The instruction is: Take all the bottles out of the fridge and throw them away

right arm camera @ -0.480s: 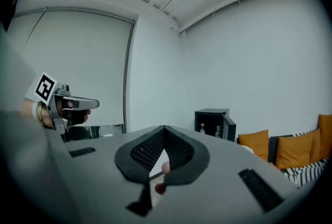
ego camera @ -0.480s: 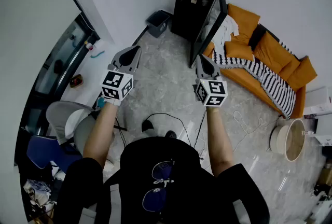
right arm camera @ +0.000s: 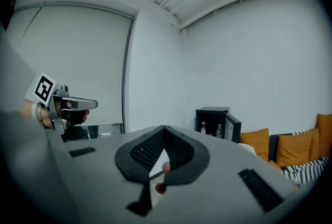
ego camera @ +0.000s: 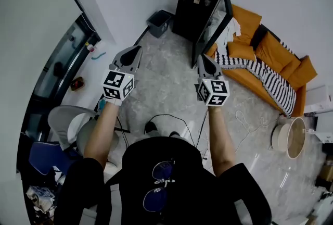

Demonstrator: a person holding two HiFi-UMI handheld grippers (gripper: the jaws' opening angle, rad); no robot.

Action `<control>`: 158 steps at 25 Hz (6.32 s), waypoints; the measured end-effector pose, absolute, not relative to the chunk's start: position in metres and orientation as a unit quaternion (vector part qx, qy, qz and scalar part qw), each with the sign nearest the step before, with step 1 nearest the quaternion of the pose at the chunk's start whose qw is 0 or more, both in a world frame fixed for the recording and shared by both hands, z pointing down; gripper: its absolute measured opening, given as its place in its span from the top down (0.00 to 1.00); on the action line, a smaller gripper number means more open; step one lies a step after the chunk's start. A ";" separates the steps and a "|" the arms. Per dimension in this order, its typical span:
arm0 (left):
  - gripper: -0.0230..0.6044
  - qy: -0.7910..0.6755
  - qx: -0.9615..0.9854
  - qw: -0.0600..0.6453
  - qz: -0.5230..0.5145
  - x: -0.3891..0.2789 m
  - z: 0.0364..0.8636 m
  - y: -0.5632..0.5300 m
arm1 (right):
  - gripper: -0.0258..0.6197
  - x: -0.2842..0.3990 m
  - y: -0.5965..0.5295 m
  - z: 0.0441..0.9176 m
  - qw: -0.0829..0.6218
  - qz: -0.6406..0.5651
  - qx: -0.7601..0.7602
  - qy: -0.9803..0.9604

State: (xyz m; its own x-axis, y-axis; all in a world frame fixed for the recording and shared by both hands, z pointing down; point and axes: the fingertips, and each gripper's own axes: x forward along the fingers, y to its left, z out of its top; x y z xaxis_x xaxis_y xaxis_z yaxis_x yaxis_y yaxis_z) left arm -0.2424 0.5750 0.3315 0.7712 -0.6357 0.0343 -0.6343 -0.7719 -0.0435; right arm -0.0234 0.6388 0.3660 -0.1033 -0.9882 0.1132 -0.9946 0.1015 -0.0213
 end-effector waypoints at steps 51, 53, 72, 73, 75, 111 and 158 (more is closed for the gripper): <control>0.96 0.291 -0.954 -0.010 -0.064 -0.026 0.369 0.177 | 0.96 0.156 0.248 0.409 0.037 0.092 0.665 -0.741; 0.96 0.290 -0.955 -0.013 -0.066 -0.020 0.372 0.160 | 0.96 0.161 0.232 0.411 0.038 0.095 0.666 -0.739; 0.96 0.202 -0.977 -0.031 -0.060 0.028 0.369 -0.053 | 0.96 0.185 0.037 0.411 0.065 0.111 0.715 -0.687; 0.96 0.199 -0.978 -0.033 -0.060 0.026 0.371 -0.061 | 0.96 0.182 0.030 0.412 0.067 0.112 0.717 -0.685; 0.96 0.192 -0.979 -0.038 -0.060 0.024 0.375 -0.074 | 0.96 0.179 0.018 0.415 0.070 0.115 0.722 -0.679; 0.96 0.153 -0.984 -0.060 -0.074 0.068 0.439 -0.125 | 0.96 0.222 -0.032 0.465 0.083 0.133 0.761 -0.629; 0.96 0.181 -0.978 -0.069 -0.077 0.204 0.681 -0.184 | 0.82 0.355 -0.139 0.748 0.079 0.128 0.794 -0.590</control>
State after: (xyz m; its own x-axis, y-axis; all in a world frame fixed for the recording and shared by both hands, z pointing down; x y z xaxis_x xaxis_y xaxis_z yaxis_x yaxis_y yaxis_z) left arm 0.2039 -0.1838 0.6805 0.9226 -0.3431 0.1762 -0.3645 -0.9250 0.1073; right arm 0.3554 -0.1393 0.7476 0.2720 -0.9155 0.2964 -0.9560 -0.2923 -0.0256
